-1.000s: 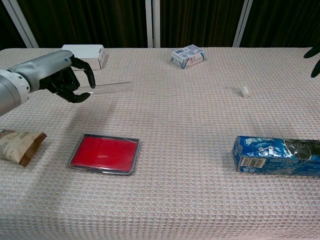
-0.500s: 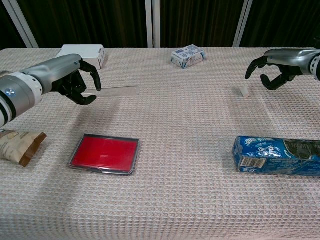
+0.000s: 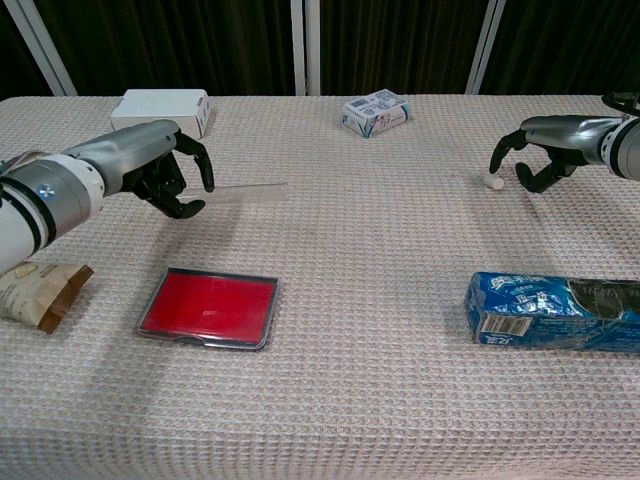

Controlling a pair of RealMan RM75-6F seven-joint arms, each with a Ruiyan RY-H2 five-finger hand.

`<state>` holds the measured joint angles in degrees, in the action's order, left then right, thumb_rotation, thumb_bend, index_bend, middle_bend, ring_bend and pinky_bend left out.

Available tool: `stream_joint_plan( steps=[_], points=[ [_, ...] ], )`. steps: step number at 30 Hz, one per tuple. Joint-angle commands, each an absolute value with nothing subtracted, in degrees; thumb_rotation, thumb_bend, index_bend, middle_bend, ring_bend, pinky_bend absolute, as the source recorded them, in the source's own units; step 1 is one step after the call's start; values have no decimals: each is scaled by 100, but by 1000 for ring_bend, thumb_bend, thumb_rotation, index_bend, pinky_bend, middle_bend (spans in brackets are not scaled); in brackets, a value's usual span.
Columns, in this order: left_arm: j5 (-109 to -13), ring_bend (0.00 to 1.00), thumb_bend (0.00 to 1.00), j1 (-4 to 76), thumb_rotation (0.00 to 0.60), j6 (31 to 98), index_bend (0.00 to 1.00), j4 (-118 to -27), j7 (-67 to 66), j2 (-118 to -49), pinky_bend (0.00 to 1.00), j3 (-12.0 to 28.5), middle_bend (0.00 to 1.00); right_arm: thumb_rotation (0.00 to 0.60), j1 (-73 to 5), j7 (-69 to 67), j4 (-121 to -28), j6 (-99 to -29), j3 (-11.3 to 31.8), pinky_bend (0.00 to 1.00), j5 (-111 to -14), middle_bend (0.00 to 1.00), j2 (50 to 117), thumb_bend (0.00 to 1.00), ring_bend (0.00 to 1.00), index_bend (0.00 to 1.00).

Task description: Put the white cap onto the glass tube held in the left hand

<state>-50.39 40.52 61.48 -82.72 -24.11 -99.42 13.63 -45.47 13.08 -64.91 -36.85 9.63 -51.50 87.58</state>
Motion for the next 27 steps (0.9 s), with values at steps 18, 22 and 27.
stream_joint_plan(
  steps=[18, 22, 27],
  points=[
    [-5013, 937, 517, 4059, 600, 6124, 599, -8281, -2472, -9952, 1000, 1336, 958, 600, -4486, 851, -6209, -3665, 894, 93, -5687, 181, 8875, 755, 74, 320],
    [-5022, 937, 517, 4047, 600, 6129, 599, -8284, -2464, -9944, 1000, 1326, 958, 600, -4362, 876, -6528, -3909, 814, 93, -5891, 187, 8700, 755, 74, 321],
    [-5041, 937, 518, 4040, 600, 6128, 599, -8292, -2456, -9945, 1000, 1313, 958, 600, -4153, 979, -7074, -4270, 697, 93, -6083, 199, 8388, 755, 75, 322]
  ],
)
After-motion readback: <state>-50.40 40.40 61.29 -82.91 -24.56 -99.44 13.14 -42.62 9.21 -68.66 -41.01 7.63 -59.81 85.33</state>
